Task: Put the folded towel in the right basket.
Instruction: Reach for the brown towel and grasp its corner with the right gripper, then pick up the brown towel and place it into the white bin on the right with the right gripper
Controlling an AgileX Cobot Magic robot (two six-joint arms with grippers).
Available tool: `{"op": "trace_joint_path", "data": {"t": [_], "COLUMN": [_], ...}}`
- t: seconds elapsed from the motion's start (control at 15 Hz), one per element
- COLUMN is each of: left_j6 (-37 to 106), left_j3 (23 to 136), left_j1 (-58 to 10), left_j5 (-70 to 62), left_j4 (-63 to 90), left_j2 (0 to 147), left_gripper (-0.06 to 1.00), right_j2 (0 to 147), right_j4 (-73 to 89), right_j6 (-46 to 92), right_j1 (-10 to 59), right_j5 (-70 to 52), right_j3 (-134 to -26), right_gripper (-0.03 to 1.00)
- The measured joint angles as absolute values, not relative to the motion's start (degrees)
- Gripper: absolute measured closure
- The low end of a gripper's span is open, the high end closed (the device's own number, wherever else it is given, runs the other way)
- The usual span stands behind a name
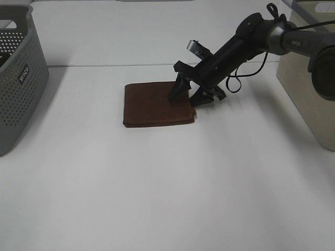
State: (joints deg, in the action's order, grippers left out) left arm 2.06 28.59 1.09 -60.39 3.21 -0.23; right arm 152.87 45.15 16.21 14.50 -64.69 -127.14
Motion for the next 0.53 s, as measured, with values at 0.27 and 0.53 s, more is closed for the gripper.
{"op": "trace_joint_path", "data": {"t": [0.27, 0.53], "left_j6": [2.06, 2.06], "left_j3": [28.59, 28.59], "left_j1": [1.09, 1.09], "left_j5": [-60.39, -60.39], "left_j4": [3.21, 3.21], "left_j2": [-0.23, -0.23], "left_gripper": [-0.03, -0.03], "right_j2": [153.38, 152.69], "right_j4": [43.95, 42.00], "right_j6": [15.87, 15.87], "right_j1": [14.73, 14.73], "right_j5": [-63.48, -65.32], "right_j3": [-127.02, -129.95], "right_gripper": [0.87, 0.87]}}
